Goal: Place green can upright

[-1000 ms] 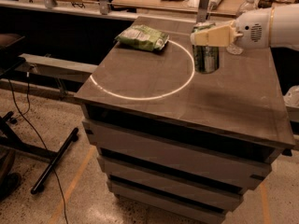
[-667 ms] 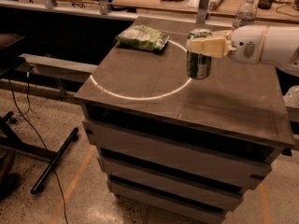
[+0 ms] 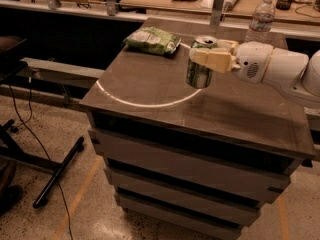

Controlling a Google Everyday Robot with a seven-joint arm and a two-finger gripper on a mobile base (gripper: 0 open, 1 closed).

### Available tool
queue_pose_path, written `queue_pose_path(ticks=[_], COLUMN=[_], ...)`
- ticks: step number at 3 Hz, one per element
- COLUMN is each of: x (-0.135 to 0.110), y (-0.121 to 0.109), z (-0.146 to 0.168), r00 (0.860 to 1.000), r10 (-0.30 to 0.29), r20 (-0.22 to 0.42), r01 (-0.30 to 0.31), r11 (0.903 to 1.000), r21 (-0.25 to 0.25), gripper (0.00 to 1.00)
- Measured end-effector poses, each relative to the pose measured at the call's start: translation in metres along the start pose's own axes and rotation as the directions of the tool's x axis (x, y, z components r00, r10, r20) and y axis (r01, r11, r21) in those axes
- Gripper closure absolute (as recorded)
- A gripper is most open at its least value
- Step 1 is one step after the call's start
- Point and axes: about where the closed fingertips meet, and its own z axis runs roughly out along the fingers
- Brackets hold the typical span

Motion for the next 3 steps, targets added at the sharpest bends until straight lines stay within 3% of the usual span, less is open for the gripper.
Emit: queue_pose_path(ticks=[3], x=[0.014], y=[0.003], z=[0.000], r00=[0.999], r10=[-0.039], r20=[-0.033], r01=[0.039], r11=[0.9992], r21=[-0.004], gripper=[1.00])
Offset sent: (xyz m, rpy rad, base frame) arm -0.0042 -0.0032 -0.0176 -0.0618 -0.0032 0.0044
